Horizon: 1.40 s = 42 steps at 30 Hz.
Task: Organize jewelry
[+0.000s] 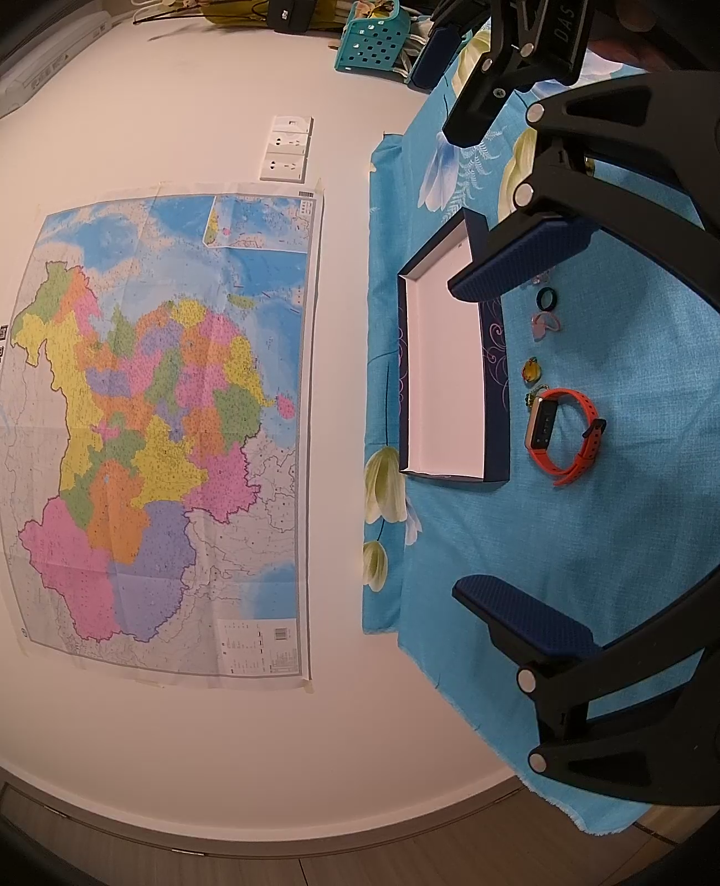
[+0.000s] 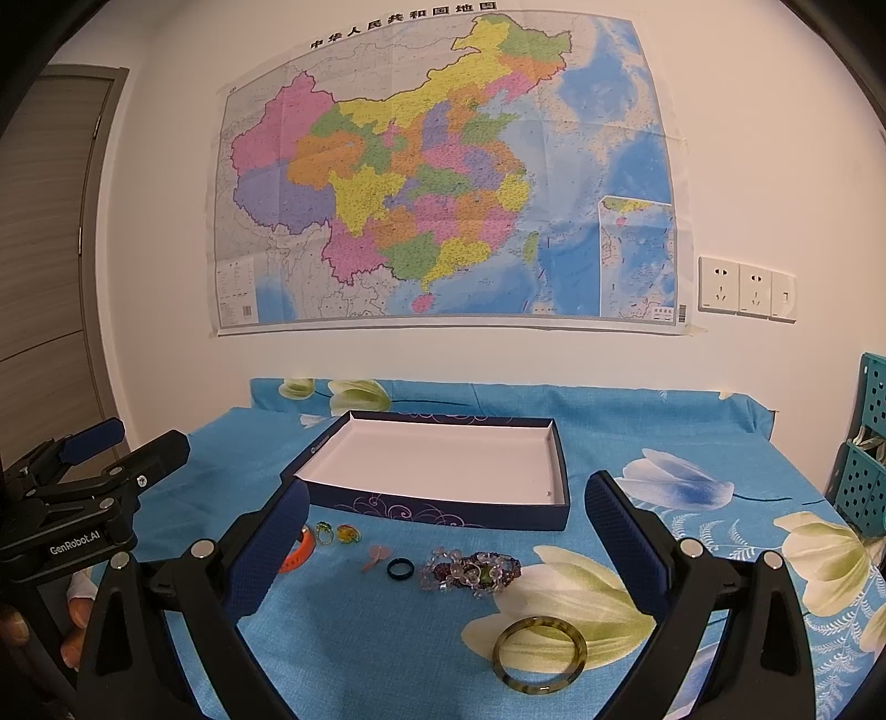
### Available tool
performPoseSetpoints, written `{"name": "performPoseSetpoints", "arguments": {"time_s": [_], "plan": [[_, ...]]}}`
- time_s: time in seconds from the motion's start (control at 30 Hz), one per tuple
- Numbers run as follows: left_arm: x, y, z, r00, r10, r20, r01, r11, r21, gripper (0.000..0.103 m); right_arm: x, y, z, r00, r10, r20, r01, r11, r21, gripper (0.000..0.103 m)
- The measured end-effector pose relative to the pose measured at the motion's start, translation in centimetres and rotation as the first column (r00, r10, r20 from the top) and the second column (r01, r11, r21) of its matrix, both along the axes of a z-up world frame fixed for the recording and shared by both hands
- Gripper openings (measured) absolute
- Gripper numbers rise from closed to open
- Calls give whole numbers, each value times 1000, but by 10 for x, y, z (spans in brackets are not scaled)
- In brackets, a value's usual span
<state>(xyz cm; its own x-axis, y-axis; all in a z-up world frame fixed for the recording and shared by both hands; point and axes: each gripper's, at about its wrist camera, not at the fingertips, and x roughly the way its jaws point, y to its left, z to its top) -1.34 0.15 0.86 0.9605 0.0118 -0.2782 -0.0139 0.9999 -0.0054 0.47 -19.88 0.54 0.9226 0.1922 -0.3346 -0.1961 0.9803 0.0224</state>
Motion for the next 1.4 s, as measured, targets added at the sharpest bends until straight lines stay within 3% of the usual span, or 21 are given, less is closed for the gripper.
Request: {"name": "performPoseSetpoints", "arguments": {"time_s": [1.4], "plan": [[6, -5, -10, 1000, -10, -27, 10, 1000, 3, 97, 4, 2, -8, 1000, 10, -20, -10, 1000, 5, 97]]}}
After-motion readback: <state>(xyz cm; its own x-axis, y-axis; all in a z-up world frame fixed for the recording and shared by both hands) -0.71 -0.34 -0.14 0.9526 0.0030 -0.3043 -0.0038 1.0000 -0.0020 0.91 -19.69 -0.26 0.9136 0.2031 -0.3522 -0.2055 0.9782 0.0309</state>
